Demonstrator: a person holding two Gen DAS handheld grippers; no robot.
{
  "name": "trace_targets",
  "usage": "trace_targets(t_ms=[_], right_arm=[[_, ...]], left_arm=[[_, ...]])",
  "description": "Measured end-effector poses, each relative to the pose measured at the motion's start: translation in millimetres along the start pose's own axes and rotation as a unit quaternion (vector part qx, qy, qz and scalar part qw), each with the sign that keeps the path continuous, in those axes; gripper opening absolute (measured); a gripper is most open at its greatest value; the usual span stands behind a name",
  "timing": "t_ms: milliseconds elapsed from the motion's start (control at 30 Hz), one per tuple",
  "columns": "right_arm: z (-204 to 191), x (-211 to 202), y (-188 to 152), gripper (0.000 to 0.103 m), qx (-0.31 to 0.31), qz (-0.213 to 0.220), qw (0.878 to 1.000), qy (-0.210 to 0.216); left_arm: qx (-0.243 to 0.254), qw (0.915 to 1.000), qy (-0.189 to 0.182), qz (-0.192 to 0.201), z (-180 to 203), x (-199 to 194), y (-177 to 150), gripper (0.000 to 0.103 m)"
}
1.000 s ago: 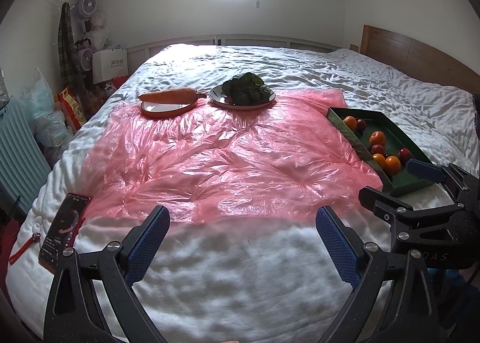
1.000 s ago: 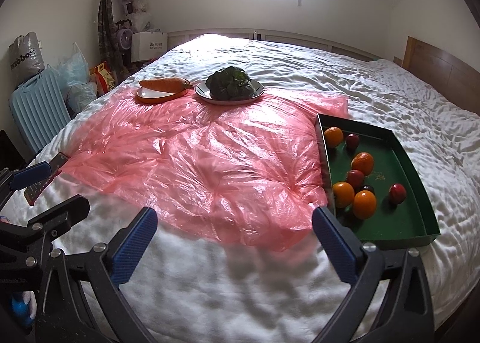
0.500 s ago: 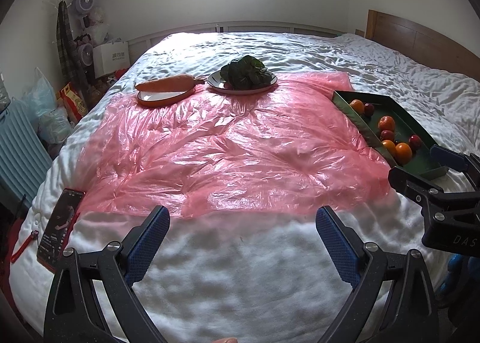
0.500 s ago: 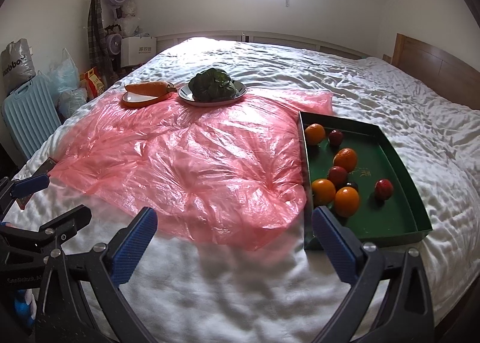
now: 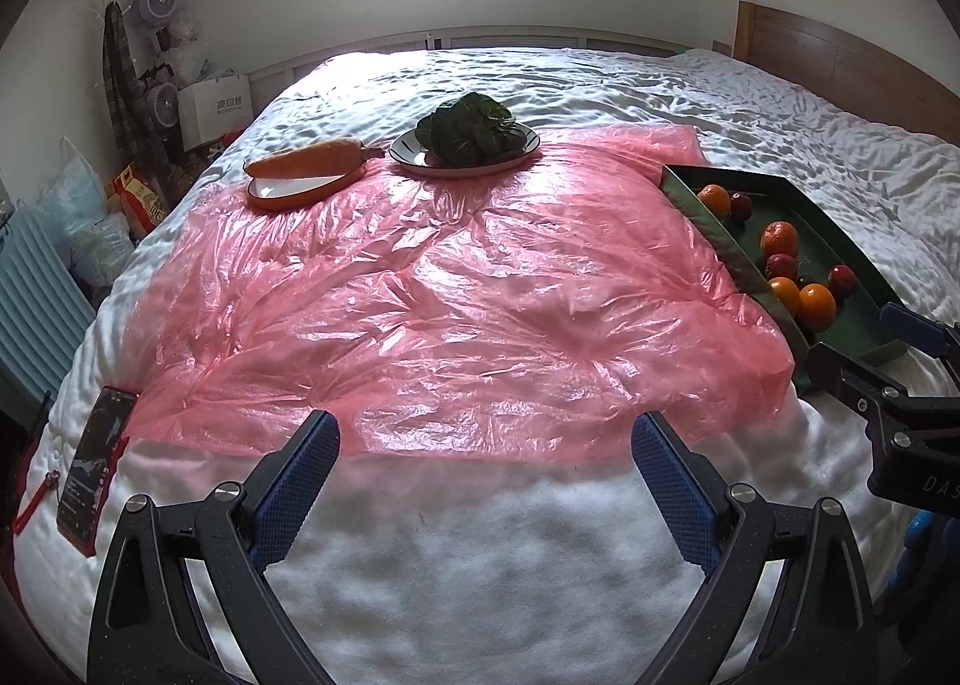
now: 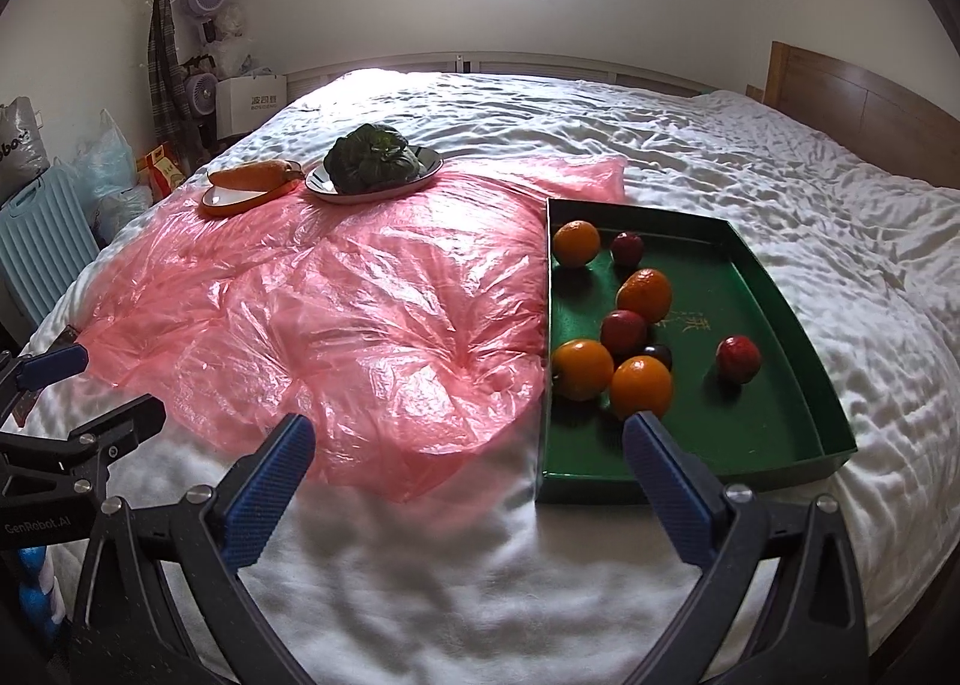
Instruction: Organize fruits
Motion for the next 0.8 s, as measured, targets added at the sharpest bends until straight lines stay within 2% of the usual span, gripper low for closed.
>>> trace_targets(t_ms=[800], right_arm=[[41.0,-5.1,-13.7,0.103,0.02,-0.008,0.999,-0.024]], left_arm=[[0.003,0.9999,0.0,-0.016,1.5,11.1,-3.9,0.096]])
Point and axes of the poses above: each gripper's, at about its wrist camera, not at the fingertips, and x roughly the way its jaws point, z to its right, y to its top, the point moved 5 cm from there along x, roughly the way its jaws point, and after that the axes turned 11 degrees about y, right-handed, at the moved point
